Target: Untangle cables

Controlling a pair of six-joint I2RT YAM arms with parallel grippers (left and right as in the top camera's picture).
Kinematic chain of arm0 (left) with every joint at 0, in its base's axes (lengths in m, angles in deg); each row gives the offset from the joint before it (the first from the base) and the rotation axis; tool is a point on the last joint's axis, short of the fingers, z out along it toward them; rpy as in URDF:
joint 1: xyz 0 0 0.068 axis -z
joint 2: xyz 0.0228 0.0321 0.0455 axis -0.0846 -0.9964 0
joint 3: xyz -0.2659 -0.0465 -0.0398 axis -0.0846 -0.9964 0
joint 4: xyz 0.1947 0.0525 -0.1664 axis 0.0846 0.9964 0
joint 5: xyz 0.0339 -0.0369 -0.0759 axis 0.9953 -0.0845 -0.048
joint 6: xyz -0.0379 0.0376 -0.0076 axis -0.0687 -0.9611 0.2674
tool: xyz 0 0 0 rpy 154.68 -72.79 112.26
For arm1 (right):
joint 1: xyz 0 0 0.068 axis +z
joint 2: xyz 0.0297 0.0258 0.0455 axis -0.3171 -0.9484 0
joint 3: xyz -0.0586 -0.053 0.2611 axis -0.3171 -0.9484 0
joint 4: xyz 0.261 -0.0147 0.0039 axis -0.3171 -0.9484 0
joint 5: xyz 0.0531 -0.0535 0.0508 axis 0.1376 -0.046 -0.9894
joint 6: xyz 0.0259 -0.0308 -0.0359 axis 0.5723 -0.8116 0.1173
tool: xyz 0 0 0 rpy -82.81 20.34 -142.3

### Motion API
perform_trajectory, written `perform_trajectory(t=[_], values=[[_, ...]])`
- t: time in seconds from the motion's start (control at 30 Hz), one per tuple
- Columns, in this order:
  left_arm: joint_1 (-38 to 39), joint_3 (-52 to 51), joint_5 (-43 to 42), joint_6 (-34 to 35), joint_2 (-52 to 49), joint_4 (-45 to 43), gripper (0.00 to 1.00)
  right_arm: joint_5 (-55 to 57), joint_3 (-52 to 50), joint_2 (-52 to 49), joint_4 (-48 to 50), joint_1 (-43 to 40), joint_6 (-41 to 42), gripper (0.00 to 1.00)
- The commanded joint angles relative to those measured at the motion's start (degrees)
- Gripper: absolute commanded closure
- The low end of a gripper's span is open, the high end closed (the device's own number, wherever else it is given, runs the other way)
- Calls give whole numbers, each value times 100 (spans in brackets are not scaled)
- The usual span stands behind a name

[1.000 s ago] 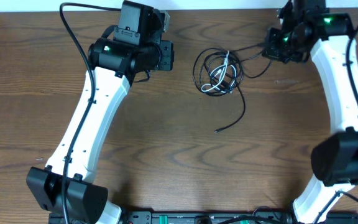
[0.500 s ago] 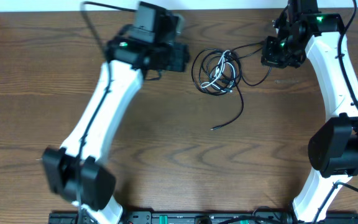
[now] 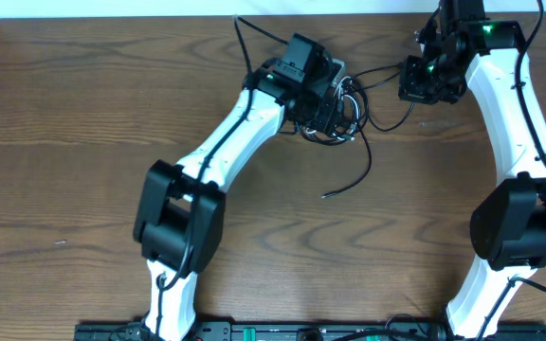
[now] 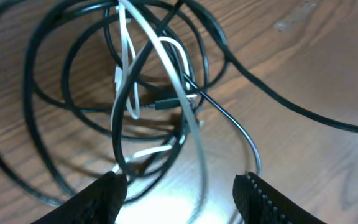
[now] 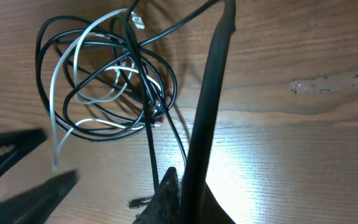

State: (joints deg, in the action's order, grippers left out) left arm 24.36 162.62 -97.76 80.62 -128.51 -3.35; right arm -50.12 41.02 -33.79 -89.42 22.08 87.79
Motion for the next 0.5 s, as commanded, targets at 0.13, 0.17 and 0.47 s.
perform_trajectory(t=[0.13,0.17,0.47], values=[[50,31,7,-120,-450,-413,39,0,-2,-7,4,-13,-79,97],[48,31,81,-120,-468,-428,55,0,-2,-7,4,-13,-79,97],[-188,81,841,-48,511,267,93,7,-2,-7,50,-15,-79,96]])
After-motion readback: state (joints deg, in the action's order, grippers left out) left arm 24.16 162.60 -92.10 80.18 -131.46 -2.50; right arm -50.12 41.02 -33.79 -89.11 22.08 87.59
